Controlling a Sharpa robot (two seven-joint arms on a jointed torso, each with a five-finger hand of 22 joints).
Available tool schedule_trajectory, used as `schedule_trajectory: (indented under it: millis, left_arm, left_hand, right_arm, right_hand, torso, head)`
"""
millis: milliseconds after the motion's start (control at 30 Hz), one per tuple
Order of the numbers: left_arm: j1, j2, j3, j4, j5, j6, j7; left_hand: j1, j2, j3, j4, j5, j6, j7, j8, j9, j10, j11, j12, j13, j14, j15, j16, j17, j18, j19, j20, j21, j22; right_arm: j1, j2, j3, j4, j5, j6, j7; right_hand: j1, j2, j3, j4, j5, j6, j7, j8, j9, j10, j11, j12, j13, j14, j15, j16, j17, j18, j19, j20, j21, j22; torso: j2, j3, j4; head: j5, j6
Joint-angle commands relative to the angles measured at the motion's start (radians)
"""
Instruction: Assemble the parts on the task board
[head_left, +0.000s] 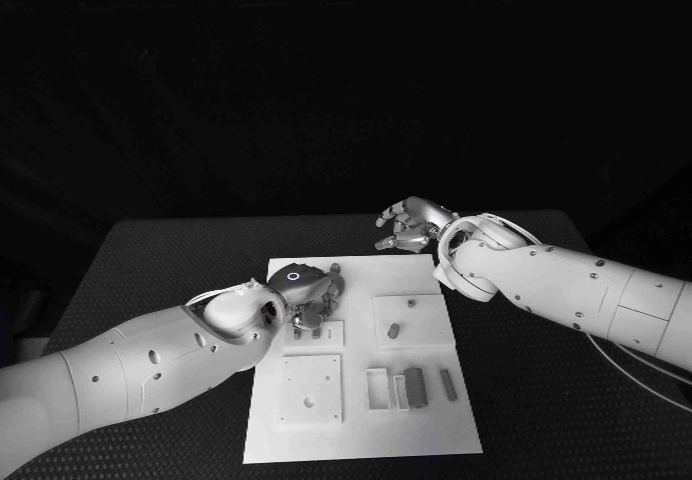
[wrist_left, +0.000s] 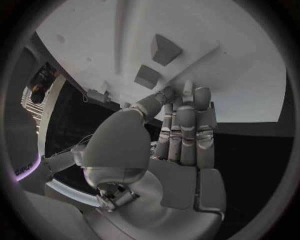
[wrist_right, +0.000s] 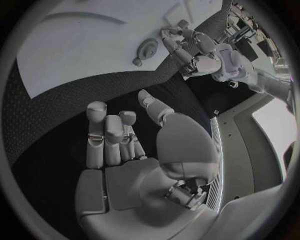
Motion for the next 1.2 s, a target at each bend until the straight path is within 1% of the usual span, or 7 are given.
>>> schedule_trajectory:
  millis: [33,233,500,667,733,967,1200]
  left_arm:
    - [0.002,-0.006,0.014,0.014,0.061,-0.022,0.008]
    - [0.002,-0.028,0.047,0.033,0.082,-0.022,0.003]
    - [0.004,-0.058,0.067,0.063,0.095,0.001,-0.001]
    - [0.013,-0.084,0.068,0.078,0.100,0.080,0.002]
    - [0.013,-0.089,0.068,0.077,0.100,0.095,0.000]
    - [0.013,-0.102,0.067,0.075,0.093,0.119,-0.008]
    - [0.013,-0.094,0.066,0.062,0.066,0.131,-0.009]
  left_hand:
    - [-0.001,0.006,0.007,0.001,-0.003,0.006,0.002,0.007,0.001,0.029,0.012,0.003,0.013,0.005,0.000,0.004,0.001,0.061,0.004,-0.007,0.002,0.020]
    - [-0.002,0.006,0.007,0.001,-0.003,0.006,0.002,0.007,0.000,0.029,0.012,0.002,0.014,0.006,0.000,0.003,0.002,0.060,0.004,-0.008,0.002,0.020]
    - [-0.002,0.007,0.008,0.001,-0.003,0.007,0.002,0.008,0.000,0.030,0.011,0.001,0.016,0.007,-0.001,0.003,0.002,0.060,0.005,-0.009,0.002,0.020]
    - [-0.003,0.007,0.008,0.001,-0.003,0.007,0.001,0.008,0.000,0.030,0.011,0.001,0.017,0.007,-0.001,0.003,0.002,0.059,0.005,-0.009,0.002,0.020]
    - [-0.003,0.007,0.008,0.001,-0.003,0.007,0.001,0.008,0.000,0.030,0.011,0.000,0.017,0.007,-0.001,0.003,0.003,0.059,0.005,-0.009,0.001,0.020]
    - [-0.004,0.007,0.008,0.001,0.001,0.008,0.001,0.009,-0.001,0.031,0.011,0.000,0.019,0.007,-0.001,0.003,0.003,0.057,0.004,-0.010,0.000,0.020]
    - [-0.004,0.008,0.008,0.001,0.002,0.008,0.001,0.009,-0.001,0.031,0.011,-0.001,0.020,0.007,-0.001,0.003,0.004,0.057,0.004,-0.010,0.000,0.020]
  right_arm:
    - [-0.001,-0.001,0.000,0.002,-0.002,0.008,0.008]
    - [-0.002,-0.001,0.000,0.001,-0.002,0.008,0.008]
    - [-0.002,-0.002,0.000,0.001,-0.002,0.009,0.008]
    - [-0.002,-0.005,0.000,0.001,-0.002,0.009,0.007]
    - [-0.002,-0.005,0.000,0.002,-0.002,0.009,0.007]
    - [-0.002,-0.006,0.000,0.001,-0.002,0.009,0.007]
    - [-0.002,-0.006,0.000,0.001,-0.002,0.009,0.007]
  right_hand:
    - [-0.008,-0.001,0.000,0.007,0.004,-0.001,0.008,0.006,-0.001,-0.008,0.000,0.006,-0.001,-0.007,0.001,0.003,-0.001,0.064,0.000,-0.006,-0.006,0.019]
    - [-0.008,-0.001,0.000,0.007,0.004,-0.001,0.008,0.006,-0.001,-0.008,0.000,0.006,-0.001,-0.007,0.001,0.003,-0.001,0.064,0.000,-0.006,-0.006,0.019]
    - [-0.008,-0.001,0.000,0.007,0.004,-0.001,0.008,0.006,-0.001,-0.008,0.000,0.006,-0.001,-0.007,0.001,0.003,-0.001,0.064,0.000,-0.006,-0.006,0.019]
    - [-0.008,-0.001,0.000,0.007,0.004,-0.001,0.008,0.006,-0.001,-0.008,0.000,0.006,-0.001,-0.007,0.001,0.003,-0.001,0.064,0.000,-0.006,-0.006,0.019]
    - [-0.008,-0.001,0.000,0.007,0.004,-0.001,0.008,0.006,-0.001,-0.008,0.000,0.006,-0.001,-0.007,0.001,0.003,-0.001,0.064,0.000,-0.006,-0.006,0.019]
    - [-0.008,-0.001,0.000,0.008,0.004,-0.001,0.008,0.006,-0.001,-0.008,0.000,0.007,-0.001,-0.007,0.001,0.003,-0.001,0.064,0.000,-0.006,-0.006,0.019]
    - [-0.008,-0.001,0.000,0.008,0.004,-0.001,0.008,0.006,-0.002,-0.008,0.000,0.007,-0.001,-0.007,0.001,0.003,-0.001,0.064,0.000,-0.006,-0.006,0.019]
  torso:
    - [0.000,-0.0008,0.0001]
    - [-0.001,-0.0006,0.0015]
    - [-0.001,-0.0014,0.0009]
    - [-0.001,-0.0005,0.0013]
    - [-0.001,-0.0001,0.0015]
    - [0.000,-0.0008,0.0012]
    - [0.000,-0.0008,0.0008]
  head:
    - [-0.001,0.001]
    - [-0.001,0.002]
    - [-0.002,0.003]
    - [-0.002,0.001]
    - [-0.002,0.002]
    - [-0.002,0.000]
    - [0.000,0.000]
